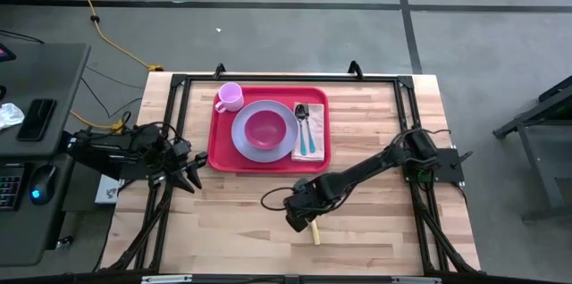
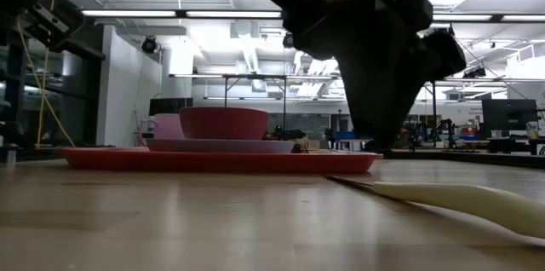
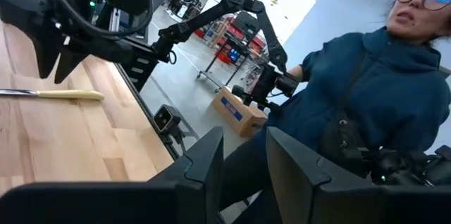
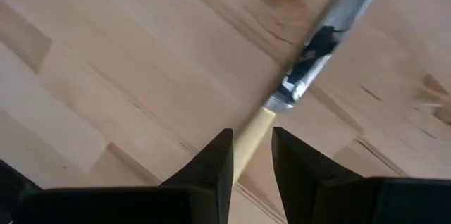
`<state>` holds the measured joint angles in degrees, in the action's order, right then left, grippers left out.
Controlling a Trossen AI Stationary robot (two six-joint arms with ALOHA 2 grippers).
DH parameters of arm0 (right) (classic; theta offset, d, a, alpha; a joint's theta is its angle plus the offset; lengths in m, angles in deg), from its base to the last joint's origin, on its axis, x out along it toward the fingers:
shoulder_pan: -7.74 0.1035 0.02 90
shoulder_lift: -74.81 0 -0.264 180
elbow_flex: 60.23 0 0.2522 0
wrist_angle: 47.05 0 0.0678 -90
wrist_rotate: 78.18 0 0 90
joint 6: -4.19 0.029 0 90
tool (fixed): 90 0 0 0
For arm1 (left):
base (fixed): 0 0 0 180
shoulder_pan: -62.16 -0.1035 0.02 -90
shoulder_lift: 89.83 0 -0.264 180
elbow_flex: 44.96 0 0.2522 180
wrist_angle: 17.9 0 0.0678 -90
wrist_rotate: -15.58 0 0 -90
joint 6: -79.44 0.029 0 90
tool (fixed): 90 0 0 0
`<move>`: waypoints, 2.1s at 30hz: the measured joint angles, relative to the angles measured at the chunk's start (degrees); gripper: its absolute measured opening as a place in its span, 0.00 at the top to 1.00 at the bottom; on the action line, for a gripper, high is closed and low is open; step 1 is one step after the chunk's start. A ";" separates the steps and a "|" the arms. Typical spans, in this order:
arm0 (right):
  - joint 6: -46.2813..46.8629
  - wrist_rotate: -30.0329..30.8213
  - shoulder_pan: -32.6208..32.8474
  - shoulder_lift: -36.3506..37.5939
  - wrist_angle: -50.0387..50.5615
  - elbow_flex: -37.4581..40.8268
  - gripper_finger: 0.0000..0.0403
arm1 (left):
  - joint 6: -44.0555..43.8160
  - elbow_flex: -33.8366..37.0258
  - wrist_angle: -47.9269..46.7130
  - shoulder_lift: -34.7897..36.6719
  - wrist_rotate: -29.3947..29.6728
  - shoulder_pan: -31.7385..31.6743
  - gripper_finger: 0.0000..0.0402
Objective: Set up tray
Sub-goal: Put the yellow knife on the white table napkin to the right of the blue fork
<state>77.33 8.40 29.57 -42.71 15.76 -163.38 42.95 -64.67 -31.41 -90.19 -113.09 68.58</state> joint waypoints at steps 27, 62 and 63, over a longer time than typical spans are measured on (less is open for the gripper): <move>-0.87 1.67 1.85 -0.67 -0.75 0.52 0.61 | -2.82 0.00 0.08 0.00 -0.90 -0.02 0.65; 0.34 -0.62 -0.17 -0.46 -15.80 11.61 0.64 | -1.29 0.00 0.11 0.00 -0.76 0.00 0.65; 0.35 -1.64 -0.61 -0.49 -15.86 11.61 0.64 | -1.29 0.00 0.11 0.00 -0.76 -0.02 0.65</move>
<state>77.68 6.76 28.96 -43.20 -0.10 -151.77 41.66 -64.67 -31.30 -90.19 -113.85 68.56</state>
